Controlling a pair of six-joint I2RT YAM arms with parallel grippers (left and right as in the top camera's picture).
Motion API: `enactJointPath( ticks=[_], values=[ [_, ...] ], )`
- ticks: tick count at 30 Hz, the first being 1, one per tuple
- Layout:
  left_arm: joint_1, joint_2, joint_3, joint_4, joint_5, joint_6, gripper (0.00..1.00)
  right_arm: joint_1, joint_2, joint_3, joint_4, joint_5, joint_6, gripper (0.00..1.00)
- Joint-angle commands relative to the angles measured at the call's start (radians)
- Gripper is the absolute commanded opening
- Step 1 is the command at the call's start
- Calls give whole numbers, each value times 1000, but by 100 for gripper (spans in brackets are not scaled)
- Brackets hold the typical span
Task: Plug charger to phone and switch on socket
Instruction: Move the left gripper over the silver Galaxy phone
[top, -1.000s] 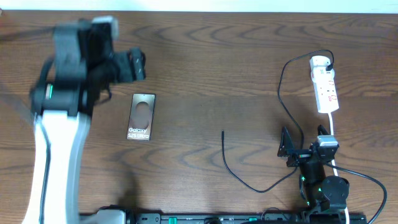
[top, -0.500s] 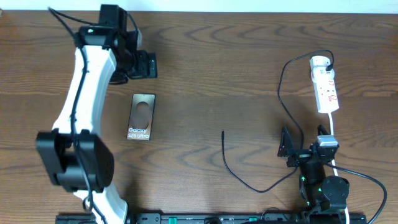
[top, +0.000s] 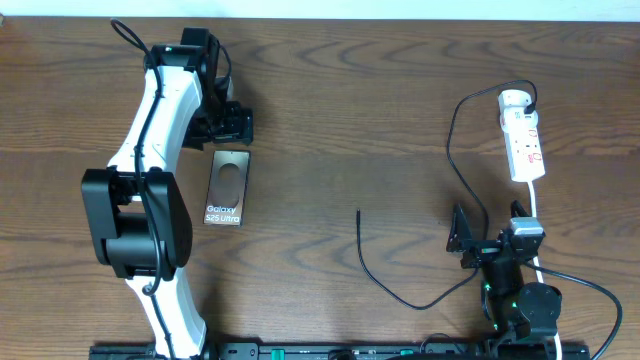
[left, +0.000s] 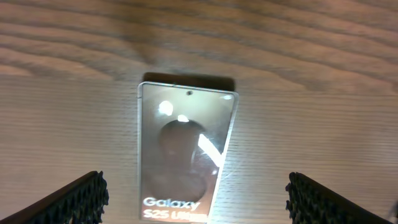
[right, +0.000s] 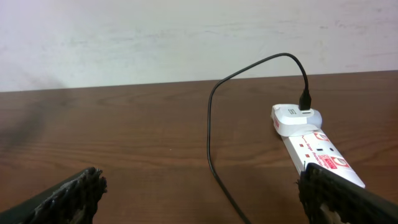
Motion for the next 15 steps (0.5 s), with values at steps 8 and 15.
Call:
enactJointPath(
  ticks=[8,15],
  values=[
    [-3,0,-126,71,-102,49,91,6,-5,-2,-4,1,15,99],
    [-19,0,-222,152,-99,49,91,6,-5,-2,-4,1,15,99]
  ],
)
